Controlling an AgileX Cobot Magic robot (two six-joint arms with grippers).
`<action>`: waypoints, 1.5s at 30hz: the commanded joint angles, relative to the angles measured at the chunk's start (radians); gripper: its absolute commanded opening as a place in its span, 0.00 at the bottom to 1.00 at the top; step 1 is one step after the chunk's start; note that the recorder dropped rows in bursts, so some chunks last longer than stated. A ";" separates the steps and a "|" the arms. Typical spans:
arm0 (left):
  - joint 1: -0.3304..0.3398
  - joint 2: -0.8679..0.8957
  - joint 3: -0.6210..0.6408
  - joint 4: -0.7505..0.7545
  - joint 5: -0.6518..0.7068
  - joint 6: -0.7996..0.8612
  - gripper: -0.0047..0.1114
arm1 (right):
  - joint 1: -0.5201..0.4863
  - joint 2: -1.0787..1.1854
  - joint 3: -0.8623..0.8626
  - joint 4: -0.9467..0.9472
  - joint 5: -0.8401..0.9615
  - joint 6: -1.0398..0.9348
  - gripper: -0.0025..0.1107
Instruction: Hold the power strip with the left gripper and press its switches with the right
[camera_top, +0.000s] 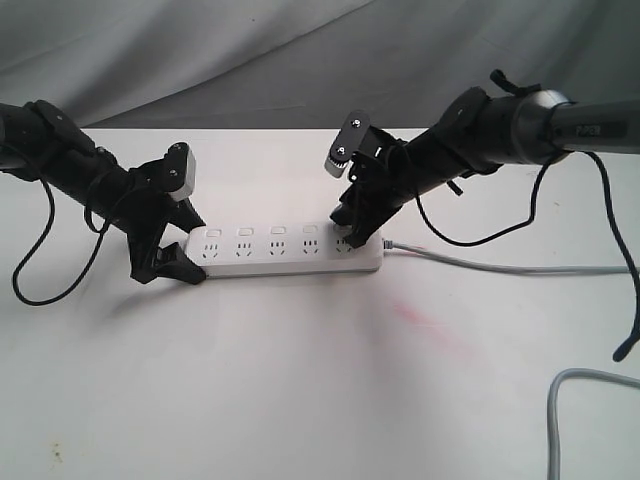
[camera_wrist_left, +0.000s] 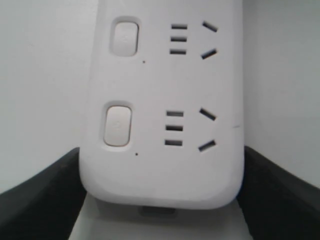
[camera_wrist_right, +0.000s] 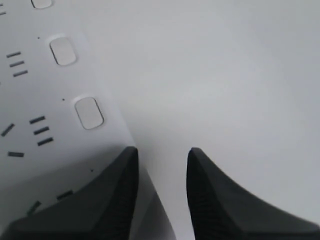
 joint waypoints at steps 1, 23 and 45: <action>0.001 -0.002 -0.006 -0.003 -0.008 -0.006 0.50 | -0.018 0.018 0.024 -0.066 0.018 -0.010 0.29; 0.001 -0.002 -0.006 -0.003 -0.008 -0.006 0.50 | 0.009 0.039 0.024 -0.064 0.071 -0.010 0.29; 0.001 -0.002 -0.006 -0.003 -0.009 -0.006 0.50 | 0.009 -0.029 0.080 -0.034 0.019 -0.028 0.29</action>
